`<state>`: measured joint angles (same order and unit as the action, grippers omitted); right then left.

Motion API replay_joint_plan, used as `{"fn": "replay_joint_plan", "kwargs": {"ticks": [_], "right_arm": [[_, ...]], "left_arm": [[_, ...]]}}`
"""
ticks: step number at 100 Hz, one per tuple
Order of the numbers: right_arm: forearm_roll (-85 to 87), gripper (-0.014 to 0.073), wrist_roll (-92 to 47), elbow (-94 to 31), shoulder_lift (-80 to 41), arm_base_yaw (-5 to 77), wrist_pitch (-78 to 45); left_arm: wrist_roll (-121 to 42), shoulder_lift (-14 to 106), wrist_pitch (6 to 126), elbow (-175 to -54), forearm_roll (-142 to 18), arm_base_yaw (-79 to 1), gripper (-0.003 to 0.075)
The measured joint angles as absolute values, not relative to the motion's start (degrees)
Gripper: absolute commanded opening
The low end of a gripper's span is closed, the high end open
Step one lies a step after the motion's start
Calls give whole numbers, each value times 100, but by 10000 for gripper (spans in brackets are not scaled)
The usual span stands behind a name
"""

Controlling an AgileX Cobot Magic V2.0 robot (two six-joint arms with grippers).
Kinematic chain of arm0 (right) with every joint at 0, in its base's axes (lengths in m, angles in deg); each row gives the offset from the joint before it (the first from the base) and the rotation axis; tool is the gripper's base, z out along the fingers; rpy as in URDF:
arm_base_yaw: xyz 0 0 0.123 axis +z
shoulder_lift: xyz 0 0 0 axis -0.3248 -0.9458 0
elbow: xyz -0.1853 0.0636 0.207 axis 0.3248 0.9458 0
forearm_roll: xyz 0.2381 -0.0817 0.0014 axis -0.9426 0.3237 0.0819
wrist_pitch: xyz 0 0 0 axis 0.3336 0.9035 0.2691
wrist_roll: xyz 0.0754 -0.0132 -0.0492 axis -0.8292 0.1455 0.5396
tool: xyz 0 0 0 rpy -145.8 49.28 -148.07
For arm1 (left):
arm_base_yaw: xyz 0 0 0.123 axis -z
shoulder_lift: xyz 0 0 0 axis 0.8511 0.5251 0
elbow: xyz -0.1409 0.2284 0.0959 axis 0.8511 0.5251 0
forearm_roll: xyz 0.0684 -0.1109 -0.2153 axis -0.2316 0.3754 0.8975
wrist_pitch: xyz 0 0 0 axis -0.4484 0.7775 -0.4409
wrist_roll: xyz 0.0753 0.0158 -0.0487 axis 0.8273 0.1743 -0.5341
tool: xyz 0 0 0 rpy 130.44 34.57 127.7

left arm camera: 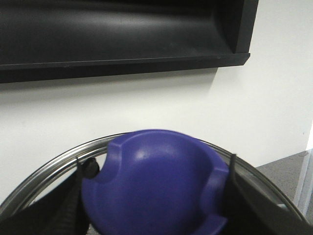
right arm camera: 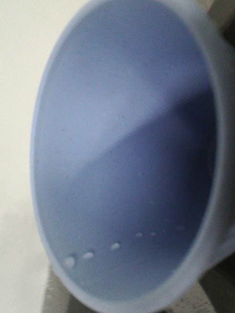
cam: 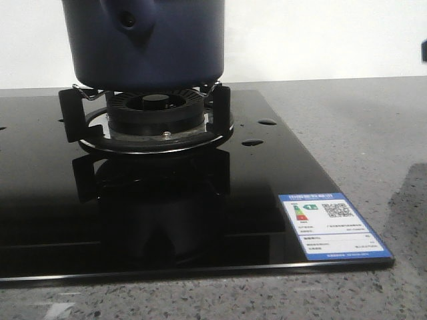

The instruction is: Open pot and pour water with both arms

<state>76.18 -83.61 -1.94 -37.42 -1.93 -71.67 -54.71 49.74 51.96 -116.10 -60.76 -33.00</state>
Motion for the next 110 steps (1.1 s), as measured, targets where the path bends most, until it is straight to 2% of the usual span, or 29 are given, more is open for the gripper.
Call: {"fn": "replay_joint_plan", "kwargs": {"ticks": [27,69,74,79,85,94,110], "right_arm": [[7397,307,-8115,-181,-4571,-216,-7646],[7334,310,-8078,-181,-4760,-216,-7717],[7334,336,-8098,-181,-4760,-216,-7717],[7334,401,-8110,-181,-4760,-216,-7717],[7334,538,-8118,-181,-4760,-216,-7717],[7334,664,-8118,-181,-4760,-216,-7717],[7345,660,-8205,-181,-4746,-216,-7717]], "left_arm": [[-5471,4974,5196,-11610,-6076,-3300,358],[-5471,4974,5196,-11610,-6076,-3300,358],[-5471,4974,5196,-11610,-6076,-3300,358],[-5471,4974,5196,-11610,-6076,-3300,358],[-5471,4974,5196,-11610,-6076,-3300,358],[-5471,4974,5196,-11610,-6076,-3300,358],[-5471,4974,5196,-11610,-6076,-3300,358]]}}
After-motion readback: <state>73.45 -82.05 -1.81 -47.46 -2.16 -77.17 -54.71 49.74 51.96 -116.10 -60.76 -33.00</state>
